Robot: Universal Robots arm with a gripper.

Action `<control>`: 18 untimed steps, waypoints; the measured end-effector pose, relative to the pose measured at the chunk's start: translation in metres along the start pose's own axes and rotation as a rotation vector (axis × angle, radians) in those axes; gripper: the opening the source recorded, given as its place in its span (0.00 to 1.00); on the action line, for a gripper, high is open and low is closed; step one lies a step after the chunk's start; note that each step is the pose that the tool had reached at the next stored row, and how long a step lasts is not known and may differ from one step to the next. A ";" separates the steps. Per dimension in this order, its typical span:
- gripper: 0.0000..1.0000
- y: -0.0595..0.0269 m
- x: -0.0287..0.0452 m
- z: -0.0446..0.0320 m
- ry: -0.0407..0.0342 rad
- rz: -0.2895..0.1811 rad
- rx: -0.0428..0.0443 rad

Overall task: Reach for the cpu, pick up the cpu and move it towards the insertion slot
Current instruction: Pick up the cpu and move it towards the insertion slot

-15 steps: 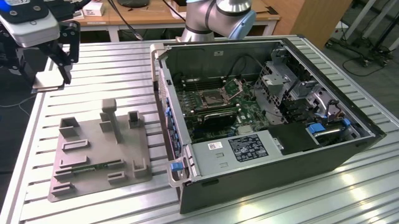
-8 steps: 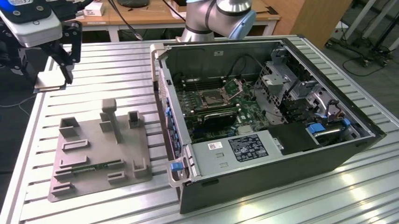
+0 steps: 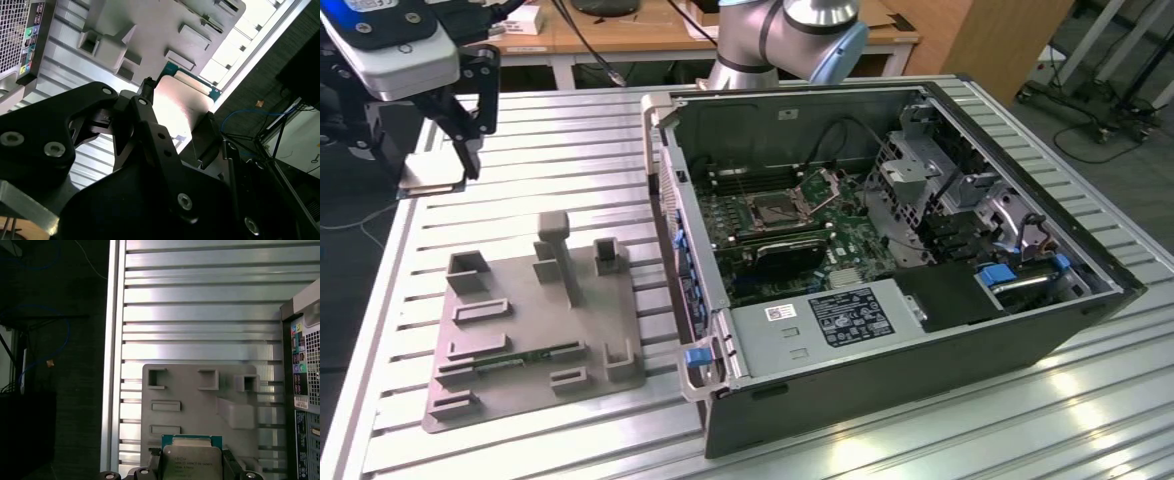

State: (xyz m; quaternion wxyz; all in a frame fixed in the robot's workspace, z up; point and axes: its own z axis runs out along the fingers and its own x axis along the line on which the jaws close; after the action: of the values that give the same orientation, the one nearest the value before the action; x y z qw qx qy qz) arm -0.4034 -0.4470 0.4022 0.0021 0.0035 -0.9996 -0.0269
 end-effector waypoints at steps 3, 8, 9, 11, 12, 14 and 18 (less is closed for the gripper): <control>0.54 0.0000 -0.0015 0.0000 0.0000 0.000 0.0000; 0.54 0.0000 -0.0041 0.0000 0.0000 0.000 0.0000; 0.54 0.0000 -0.0046 0.0000 0.0000 0.000 0.0000; 0.54 0.0000 -0.0056 0.0000 0.0000 0.000 0.0000; 0.54 0.0000 -0.0061 0.0000 0.0000 0.000 0.0000; 0.54 0.0000 -0.0070 0.0000 0.0000 0.000 0.0000; 0.54 0.0000 -0.0088 -0.0001 0.0001 0.000 0.0000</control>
State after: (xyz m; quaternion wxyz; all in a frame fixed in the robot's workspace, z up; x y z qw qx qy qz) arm -0.3946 -0.4469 0.4022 0.0022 0.0035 -0.9996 -0.0269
